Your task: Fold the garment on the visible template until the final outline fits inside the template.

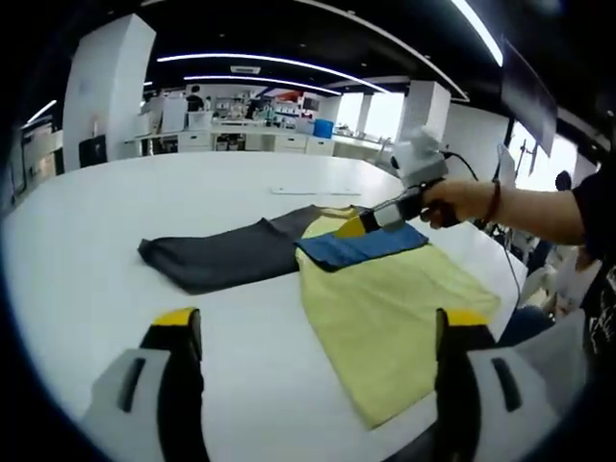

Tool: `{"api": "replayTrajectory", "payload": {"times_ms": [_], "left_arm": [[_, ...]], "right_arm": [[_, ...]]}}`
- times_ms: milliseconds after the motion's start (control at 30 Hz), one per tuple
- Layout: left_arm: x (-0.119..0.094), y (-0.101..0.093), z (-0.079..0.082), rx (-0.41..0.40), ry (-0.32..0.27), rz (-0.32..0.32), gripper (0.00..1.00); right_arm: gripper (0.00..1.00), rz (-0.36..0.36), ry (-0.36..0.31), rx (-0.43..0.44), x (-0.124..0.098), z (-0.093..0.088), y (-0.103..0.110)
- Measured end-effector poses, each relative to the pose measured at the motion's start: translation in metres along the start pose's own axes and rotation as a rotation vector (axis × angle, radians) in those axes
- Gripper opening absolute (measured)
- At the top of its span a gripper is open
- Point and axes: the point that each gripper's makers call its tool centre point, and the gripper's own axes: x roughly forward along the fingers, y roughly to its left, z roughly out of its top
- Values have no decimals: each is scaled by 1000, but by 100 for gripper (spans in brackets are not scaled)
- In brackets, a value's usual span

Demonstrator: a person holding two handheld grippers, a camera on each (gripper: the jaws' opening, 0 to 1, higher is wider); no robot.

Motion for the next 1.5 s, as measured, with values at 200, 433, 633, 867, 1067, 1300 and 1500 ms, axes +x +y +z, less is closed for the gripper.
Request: {"api": "replayTrajectory", "payload": {"times_ms": [200,433,633,867,1067,1300,1500], "left_arm": [[2,-2,0,22,14,-7,99],[3,-6,2,49,19,-12,99],[3,-7,4,59,21,-15,99],[4,-7,4,64,21,-18,99],[5,-14,5,63,23,-23,99],[7,-17,6,61,20,-31,99],[8,-23,9,61,20,-38,99]], "right_arm": [[55,0,-28,12,-10,1,-10],[73,-30,-53,3,-31,-6,-32],[82,-73,-62,-5,-55,-16,-52],[84,-130,-70,-6,-87,-32,-81],[81,-157,-70,54,-110,-47,-108],[80,-221,-57,76,-134,-66,-131],[72,-257,-25,52,-147,-81,-150]]}}
